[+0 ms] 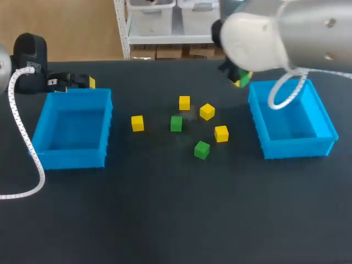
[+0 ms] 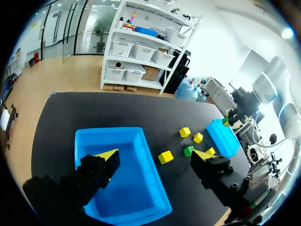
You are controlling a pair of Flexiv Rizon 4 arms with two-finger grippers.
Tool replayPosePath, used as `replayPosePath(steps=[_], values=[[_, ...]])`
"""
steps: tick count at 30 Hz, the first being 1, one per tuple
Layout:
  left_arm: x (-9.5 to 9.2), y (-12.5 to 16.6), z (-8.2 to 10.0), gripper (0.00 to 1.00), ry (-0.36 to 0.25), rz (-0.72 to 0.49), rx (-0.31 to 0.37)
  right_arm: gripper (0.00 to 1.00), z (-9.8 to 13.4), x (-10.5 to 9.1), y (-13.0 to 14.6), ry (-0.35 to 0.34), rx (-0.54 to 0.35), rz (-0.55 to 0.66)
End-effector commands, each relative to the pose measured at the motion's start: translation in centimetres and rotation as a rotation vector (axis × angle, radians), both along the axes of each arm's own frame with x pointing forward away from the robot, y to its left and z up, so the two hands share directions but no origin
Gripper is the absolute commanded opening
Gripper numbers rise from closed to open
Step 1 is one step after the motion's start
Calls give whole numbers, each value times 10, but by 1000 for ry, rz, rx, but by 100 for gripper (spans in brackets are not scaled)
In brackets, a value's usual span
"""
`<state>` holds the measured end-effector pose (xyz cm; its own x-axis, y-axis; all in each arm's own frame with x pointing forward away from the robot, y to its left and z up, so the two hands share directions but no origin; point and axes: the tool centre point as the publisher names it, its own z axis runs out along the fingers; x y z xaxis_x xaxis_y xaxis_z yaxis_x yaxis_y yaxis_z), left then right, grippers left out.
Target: Put the green cubes in the right bin and the yellow cubes in the left bin.
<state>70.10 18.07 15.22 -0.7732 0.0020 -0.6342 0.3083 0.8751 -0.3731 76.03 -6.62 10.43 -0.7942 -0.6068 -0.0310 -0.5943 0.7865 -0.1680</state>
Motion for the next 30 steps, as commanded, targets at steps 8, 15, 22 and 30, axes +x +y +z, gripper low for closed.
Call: replayPosePath(steps=[8,15,22,30], values=[[0,2,-2,100,-6,-5,-8,0,-3,-38,-62,-205,142,-33],[0,2,-2,100,-6,-5,-8,0,-14,-49,-91,-216,122,-128],[0,2,-2,100,-6,-5,-8,0,-23,-53,-103,-201,121,-161],[0,2,-2,100,-6,-5,-8,100,-26,-48,-91,-204,139,-131]])
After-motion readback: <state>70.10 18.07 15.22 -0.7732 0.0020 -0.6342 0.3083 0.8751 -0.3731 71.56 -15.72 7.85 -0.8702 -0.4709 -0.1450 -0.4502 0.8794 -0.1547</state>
